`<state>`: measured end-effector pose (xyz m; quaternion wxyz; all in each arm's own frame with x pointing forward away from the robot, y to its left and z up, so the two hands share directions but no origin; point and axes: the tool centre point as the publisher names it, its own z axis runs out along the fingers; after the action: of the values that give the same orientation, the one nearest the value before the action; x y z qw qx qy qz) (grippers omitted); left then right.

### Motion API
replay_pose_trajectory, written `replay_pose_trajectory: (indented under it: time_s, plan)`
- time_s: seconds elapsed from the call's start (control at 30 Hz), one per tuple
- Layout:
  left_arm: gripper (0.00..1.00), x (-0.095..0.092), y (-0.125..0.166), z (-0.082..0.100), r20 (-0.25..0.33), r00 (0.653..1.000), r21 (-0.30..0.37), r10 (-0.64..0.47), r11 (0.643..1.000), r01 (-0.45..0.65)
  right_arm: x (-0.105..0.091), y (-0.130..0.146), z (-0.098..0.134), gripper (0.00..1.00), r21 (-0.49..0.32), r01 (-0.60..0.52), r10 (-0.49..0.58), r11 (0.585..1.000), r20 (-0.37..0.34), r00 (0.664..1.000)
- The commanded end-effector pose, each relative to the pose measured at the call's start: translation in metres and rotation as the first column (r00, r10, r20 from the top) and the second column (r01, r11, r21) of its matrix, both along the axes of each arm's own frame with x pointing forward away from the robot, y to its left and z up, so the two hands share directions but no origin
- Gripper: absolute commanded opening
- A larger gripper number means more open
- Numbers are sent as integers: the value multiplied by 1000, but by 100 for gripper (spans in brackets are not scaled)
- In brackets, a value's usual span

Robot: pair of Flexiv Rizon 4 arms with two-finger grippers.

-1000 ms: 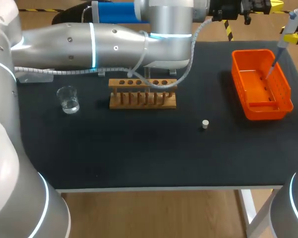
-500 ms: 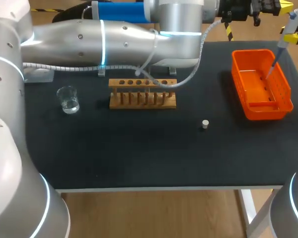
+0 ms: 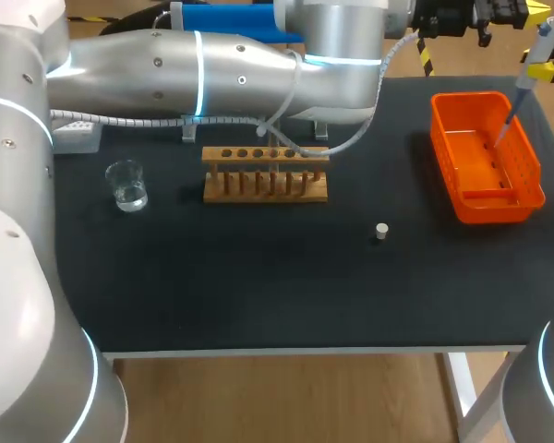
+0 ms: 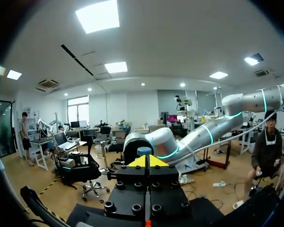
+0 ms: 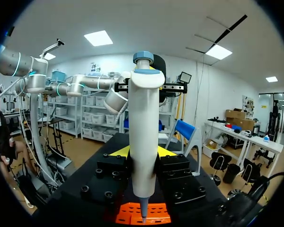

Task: Invert the test tube, pick up the pipette, mount the tip to pipette, aspirate from beaker and dispense into the tube, eject the tip, return the pipette, and cap with the stopper.

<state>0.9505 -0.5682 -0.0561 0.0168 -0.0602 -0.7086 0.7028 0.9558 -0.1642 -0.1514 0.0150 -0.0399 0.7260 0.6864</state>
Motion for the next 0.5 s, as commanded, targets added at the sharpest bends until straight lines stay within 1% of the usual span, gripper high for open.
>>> replay_pose_trajectory:
  time_s: [0.03,0.2,0.5]
  plan:
    - [0,2,-5,0,2,1000,22,4,1000,-4,-1,0,1,0,-3,1,-1,1000,1,1000]
    - [0,3,-5,-4,-6,1000,24,13,1000,-12,-1,0,1,0,-3,1,-1,1000,1,1000]
    - [0,3,-5,-5,-9,1000,24,16,1000,-15,-1,0,1,0,-3,1,-1,1000,1,1000]
